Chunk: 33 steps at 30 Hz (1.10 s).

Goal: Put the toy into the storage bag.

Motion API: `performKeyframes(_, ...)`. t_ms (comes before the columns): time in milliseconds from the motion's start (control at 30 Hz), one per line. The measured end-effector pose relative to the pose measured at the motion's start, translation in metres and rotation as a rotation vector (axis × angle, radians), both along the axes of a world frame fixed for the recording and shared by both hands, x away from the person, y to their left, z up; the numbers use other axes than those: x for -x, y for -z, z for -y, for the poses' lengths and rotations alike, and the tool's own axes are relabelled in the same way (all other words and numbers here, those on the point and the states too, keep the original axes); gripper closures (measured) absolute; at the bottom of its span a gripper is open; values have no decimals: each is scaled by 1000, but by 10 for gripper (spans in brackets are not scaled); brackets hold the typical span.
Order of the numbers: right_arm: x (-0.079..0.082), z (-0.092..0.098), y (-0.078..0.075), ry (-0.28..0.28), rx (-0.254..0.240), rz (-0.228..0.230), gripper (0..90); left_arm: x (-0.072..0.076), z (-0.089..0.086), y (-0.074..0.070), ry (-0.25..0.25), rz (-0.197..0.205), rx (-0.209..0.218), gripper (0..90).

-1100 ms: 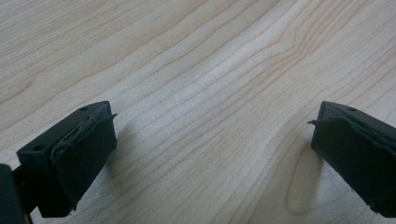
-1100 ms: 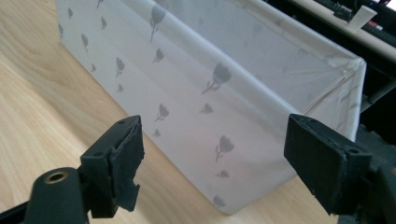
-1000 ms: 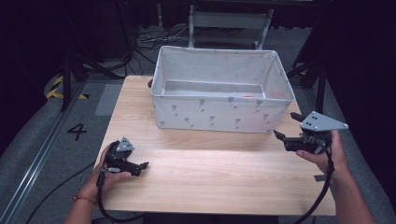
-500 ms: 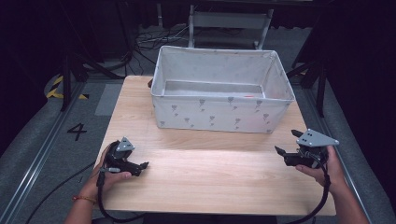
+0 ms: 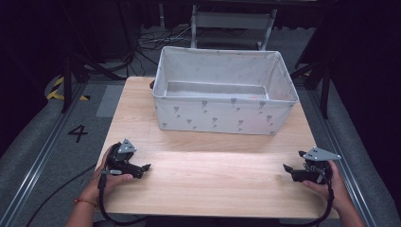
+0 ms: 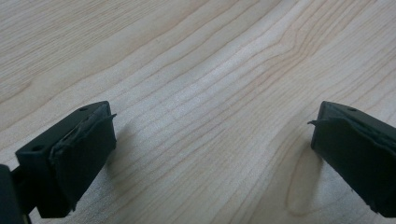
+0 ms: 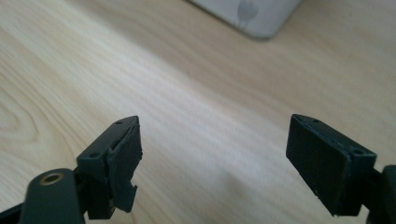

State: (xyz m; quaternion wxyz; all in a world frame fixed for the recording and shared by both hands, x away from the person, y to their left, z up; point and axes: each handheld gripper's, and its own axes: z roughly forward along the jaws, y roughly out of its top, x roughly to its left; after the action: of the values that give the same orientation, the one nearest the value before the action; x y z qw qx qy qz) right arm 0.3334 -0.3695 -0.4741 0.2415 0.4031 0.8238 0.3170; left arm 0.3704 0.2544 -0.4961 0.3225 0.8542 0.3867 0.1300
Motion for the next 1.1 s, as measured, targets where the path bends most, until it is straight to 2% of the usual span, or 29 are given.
performKeyframes(33,4,4,9,23,-23,-18,187,0,0,0,-1,0,0,2)
performKeyframes(67,4,4,9,23,-23,-18,187,0,0,0,-1,0,0,2)
performKeyframes(100,7,8,18,37,-45,-33,187,0,0,0,-2,-1,1,2)
performKeyframes(167,8,12,24,50,-90,-38,181,0,0,0,-3,2,0,2)
performKeyframes(233,8,17,25,66,-133,-70,164,0,1,0,-5,1,0,2)
performKeyframes(767,6,21,26,91,-134,-77,141,1,1,0,-18,-9,0,3)
performKeyframes(833,6,21,26,98,-134,-79,133,0,1,0,-14,3,-6,2)
performKeyframes(1100,5,20,27,130,-128,-86,83,-1,2,0,-18,5,-7,2)
